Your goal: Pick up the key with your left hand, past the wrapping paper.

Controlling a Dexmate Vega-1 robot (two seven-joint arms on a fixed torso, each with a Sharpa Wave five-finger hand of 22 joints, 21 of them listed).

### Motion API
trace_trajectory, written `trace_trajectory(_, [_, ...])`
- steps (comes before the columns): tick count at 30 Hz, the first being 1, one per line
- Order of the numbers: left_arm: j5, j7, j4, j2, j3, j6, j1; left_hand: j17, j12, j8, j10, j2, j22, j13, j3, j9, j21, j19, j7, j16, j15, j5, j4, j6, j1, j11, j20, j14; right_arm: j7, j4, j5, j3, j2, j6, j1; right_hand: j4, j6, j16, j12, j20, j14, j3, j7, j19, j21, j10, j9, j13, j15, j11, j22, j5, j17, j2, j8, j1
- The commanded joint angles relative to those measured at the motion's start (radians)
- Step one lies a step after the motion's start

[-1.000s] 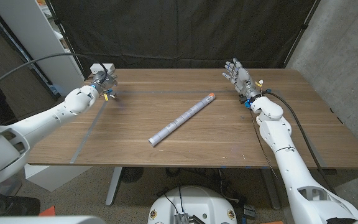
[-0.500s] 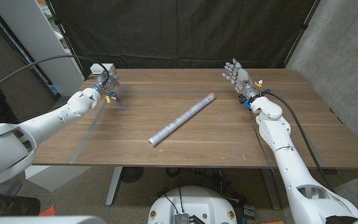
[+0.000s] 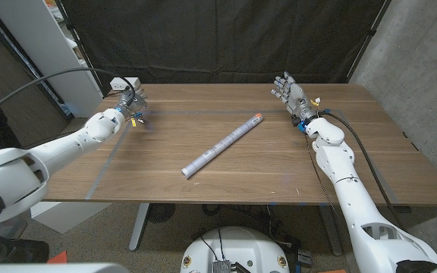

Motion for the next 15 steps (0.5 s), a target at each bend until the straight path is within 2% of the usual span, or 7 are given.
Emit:
trace_trajectory(1, [-0.019, 0.021, 0.036, -0.019, 0.032, -0.016, -0.014, 0.002, 0.007, 0.006, 0.005, -0.001, 0.004, 0.005, -0.007, 0.002, 0.002, 0.009, 0.0, 0.0, -0.053, 0.005, 0.0, 0.012, 0.013, -0.003, 0.0, 0.005, 0.003, 0.018, -0.002, 0.003, 0.002, 0.003, 0.007, 0.002, 0.007, 0.0, -0.004, -0.002, 0.005, 0.005, -0.001, 0.001, -0.003, 0.009, 0.002, 0.003, 0.002, 0.0, 0.005, -0.004, 0.003, 0.015, 0.0, -0.004])
trace_trajectory(11, [-0.039, 0.06, 0.086, -0.043, 0.058, -0.025, -0.028, 0.002, 0.011, 0.01, 0.013, -0.007, 0.004, 0.006, -0.013, 0.004, 0.002, 0.011, 0.001, 0.0, -0.056, 0.006, -0.006, 0.03, 0.025, -0.006, -0.003, 0.009, 0.003, 0.027, -0.005, 0.005, 0.002, 0.002, 0.01, 0.002, 0.008, -0.001, -0.004, -0.005, 0.005, 0.006, -0.001, -0.004, -0.005, 0.008, 0.002, 0.003, 0.002, -0.001, 0.005, -0.004, 0.003, 0.015, 0.0, -0.004])
trace_trajectory(13, [-0.043, 0.059, 0.087, -0.043, 0.062, -0.026, -0.03, 0.002, 0.014, 0.015, 0.018, -0.008, 0.004, 0.006, -0.014, 0.006, 0.003, 0.013, 0.002, 0.0, -0.057, 0.007, -0.008, 0.043, 0.03, -0.006, -0.004, 0.011, 0.002, 0.028, -0.006, 0.006, 0.002, 0.002, 0.011, 0.002, 0.008, -0.001, -0.004, -0.005, 0.004, 0.006, -0.001, -0.005, -0.006, 0.009, 0.002, 0.003, 0.002, -0.001, 0.005, -0.004, 0.003, 0.015, 0.0, -0.004])
trace_trajectory(15, [-0.043, 0.057, 0.083, -0.041, 0.067, -0.025, -0.032, 0.002, 0.019, 0.036, 0.026, -0.011, 0.004, 0.008, -0.02, 0.011, 0.003, 0.017, 0.011, 0.0, -0.058, 0.009, -0.009, 0.098, 0.039, -0.011, -0.003, 0.015, 0.0, 0.027, -0.007, 0.007, 0.003, 0.0, 0.011, 0.002, 0.008, -0.001, -0.004, -0.005, 0.005, 0.006, -0.001, -0.005, -0.006, 0.008, 0.002, 0.003, 0.002, -0.001, 0.005, -0.004, 0.003, 0.015, 0.0, -0.005])
